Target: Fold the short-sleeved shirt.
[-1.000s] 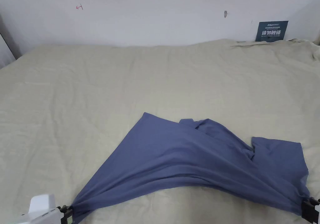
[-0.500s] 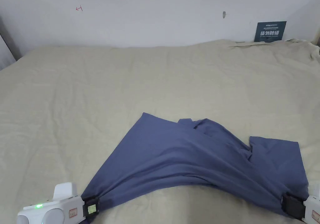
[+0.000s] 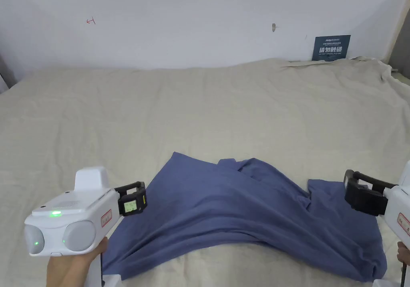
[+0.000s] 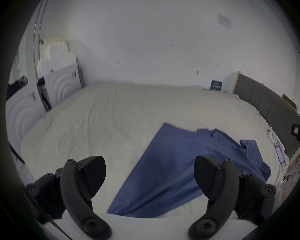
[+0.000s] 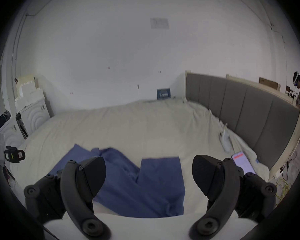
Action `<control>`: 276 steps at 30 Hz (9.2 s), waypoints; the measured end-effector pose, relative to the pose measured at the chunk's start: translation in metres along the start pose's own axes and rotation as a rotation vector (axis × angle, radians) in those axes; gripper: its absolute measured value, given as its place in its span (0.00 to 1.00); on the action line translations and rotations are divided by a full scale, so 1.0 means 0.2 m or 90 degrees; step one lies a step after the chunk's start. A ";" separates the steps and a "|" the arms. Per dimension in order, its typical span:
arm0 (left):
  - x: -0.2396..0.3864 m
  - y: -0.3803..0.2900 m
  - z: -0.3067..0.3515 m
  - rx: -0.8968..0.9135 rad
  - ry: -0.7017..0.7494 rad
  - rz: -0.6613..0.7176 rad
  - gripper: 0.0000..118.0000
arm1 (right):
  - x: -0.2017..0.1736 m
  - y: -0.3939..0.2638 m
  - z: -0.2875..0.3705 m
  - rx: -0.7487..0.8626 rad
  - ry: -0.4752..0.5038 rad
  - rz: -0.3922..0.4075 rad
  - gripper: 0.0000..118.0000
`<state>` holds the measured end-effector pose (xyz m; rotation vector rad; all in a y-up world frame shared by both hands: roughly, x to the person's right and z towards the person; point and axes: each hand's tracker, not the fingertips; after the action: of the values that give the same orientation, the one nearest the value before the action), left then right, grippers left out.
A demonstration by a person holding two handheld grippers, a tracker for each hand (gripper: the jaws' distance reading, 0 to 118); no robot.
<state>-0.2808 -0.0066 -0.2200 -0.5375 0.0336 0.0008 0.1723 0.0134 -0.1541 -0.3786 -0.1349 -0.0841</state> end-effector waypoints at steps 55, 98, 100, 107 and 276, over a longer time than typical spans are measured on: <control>0.40 0.22 -1.81 -0.316 -0.088 -0.120 0.01 | 0.13 -0.11 -0.57 -0.082 -0.053 0.023 0.00; 0.18 0.40 -0.88 -0.133 -0.177 -0.041 0.00 | 0.40 -0.44 -0.75 -0.332 -0.078 -0.072 0.02; 0.16 0.41 -0.84 -0.124 -0.173 -0.036 0.00 | 0.39 -0.36 -0.69 -0.285 -0.053 -0.074 0.01; 0.03 0.52 -0.66 -0.053 -0.155 0.000 0.00 | 0.25 0.05 -0.43 -0.127 0.037 -0.095 0.01; -0.43 -0.70 -0.34 -0.321 -0.018 0.064 0.04 | -0.08 -0.33 0.03 -0.111 0.046 0.014 0.00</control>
<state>-0.3674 -0.1619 -0.2042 -1.0400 0.0335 0.1177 0.1497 -0.0448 -0.1274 -0.5510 -0.0520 -0.0876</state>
